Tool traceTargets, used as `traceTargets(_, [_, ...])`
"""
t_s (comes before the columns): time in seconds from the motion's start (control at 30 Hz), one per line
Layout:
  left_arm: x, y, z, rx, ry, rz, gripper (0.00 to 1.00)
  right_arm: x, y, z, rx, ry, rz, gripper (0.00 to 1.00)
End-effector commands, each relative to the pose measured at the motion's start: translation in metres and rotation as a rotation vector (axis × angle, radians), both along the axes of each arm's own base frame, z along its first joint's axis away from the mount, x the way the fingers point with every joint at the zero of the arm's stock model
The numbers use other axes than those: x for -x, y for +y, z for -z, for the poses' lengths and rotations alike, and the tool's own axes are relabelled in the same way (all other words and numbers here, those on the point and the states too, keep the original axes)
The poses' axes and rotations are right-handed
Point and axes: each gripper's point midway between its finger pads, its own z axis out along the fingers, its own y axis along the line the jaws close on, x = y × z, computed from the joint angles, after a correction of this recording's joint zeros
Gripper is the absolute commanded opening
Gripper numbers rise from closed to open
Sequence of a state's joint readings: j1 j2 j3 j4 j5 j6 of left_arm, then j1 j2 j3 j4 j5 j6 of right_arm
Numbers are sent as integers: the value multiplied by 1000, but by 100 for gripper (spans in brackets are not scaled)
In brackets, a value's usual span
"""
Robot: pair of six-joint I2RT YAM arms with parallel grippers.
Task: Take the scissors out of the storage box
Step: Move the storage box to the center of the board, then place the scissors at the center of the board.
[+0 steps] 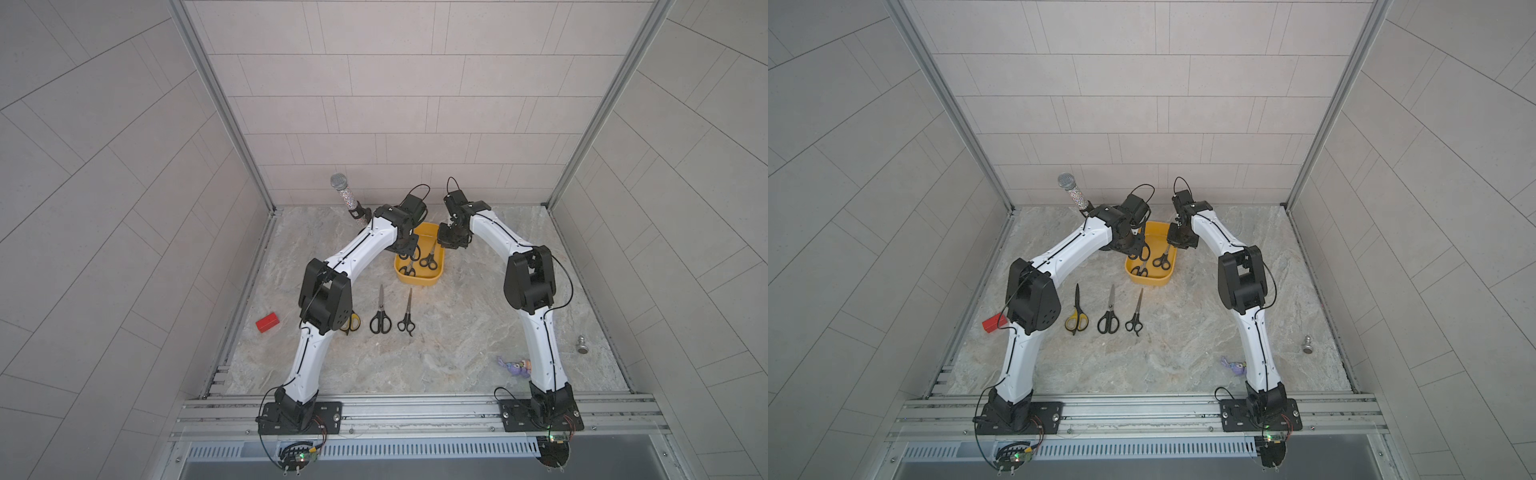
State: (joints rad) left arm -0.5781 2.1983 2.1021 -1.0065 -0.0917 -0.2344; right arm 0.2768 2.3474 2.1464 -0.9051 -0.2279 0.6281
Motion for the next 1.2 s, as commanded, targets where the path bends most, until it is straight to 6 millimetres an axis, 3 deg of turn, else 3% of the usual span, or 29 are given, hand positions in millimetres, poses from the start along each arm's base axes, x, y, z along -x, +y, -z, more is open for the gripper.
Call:
traceTargets(0.0, [3, 1, -23, 40, -30, 11, 0, -5, -13, 2, 29, 9, 46, 6])
traceTargets(0.23, [15, -9, -25, 68, -13, 35, 0, -32, -40, -5, 31, -25, 103, 6])
traceTargets(0.43, [37, -23, -21, 61, 4, 70, 0, -54, -56, -8, 28, -71, 90, 7])
traceTargets(0.5, [44, -25, -18, 68, 7, 60, 0, -55, -57, -6, 9, -67, 85, 10])
traceTargets(0.57, [48, -26, -17, 78, 6, 52, 0, -55, -54, -6, -5, -68, 59, 22])
traceTargets(0.63, [52, -28, -17, 83, 5, 51, 0, -51, -54, -12, -2, -69, 43, 46])
traceTargets(0.73, [60, -30, -16, 75, 7, 64, 0, -47, -57, -29, 15, -96, 32, 57])
traceTargets(0.93, [91, -43, -15, 52, 4, 114, 0, -30, -65, -79, 20, -191, 36, 59])
traceTargets(1.17, [139, -58, 4, 44, 7, 126, 0, 11, -85, -110, 24, -236, 81, 60])
